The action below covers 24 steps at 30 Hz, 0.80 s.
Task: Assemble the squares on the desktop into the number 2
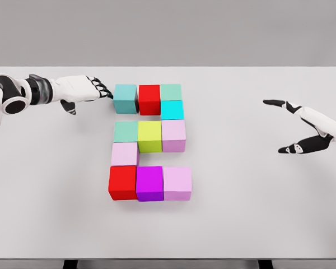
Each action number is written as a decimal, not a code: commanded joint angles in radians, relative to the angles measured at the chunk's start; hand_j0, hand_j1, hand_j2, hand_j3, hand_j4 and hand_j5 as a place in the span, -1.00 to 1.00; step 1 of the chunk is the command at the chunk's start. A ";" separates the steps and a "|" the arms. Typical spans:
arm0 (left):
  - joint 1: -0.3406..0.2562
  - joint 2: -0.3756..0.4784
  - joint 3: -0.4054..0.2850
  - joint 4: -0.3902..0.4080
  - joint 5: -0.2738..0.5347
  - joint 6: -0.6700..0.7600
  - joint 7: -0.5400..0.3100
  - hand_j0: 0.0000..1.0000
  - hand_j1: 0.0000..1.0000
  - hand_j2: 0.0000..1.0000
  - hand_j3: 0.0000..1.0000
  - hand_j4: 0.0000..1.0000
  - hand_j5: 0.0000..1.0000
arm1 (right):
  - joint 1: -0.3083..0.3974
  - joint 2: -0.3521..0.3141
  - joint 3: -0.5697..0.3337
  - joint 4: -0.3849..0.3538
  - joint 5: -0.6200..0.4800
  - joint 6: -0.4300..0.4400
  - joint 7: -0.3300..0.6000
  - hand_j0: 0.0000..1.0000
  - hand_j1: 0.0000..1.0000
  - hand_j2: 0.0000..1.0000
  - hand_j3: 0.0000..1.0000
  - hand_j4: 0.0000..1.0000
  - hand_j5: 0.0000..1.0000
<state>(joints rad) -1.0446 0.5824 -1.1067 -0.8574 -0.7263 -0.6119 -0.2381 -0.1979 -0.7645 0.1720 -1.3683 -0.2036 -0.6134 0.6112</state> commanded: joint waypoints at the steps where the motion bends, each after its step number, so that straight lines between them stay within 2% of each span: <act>1: 0.000 0.001 0.002 -0.002 0.007 0.001 0.000 1.00 1.00 1.00 1.00 1.00 1.00 | 0.000 -0.002 0.000 0.000 -0.010 0.003 0.000 1.00 1.00 1.00 1.00 1.00 1.00; 24: -0.011 0.011 0.008 0.009 0.010 0.001 0.002 1.00 1.00 1.00 1.00 1.00 1.00 | 0.008 -0.002 -0.002 0.000 -0.011 0.003 0.000 1.00 1.00 1.00 1.00 1.00 1.00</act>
<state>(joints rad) -1.0554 0.5848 -1.1034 -0.8502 -0.7220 -0.6118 -0.2372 -0.1902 -0.7656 0.1705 -1.3677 -0.2062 -0.6133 0.6112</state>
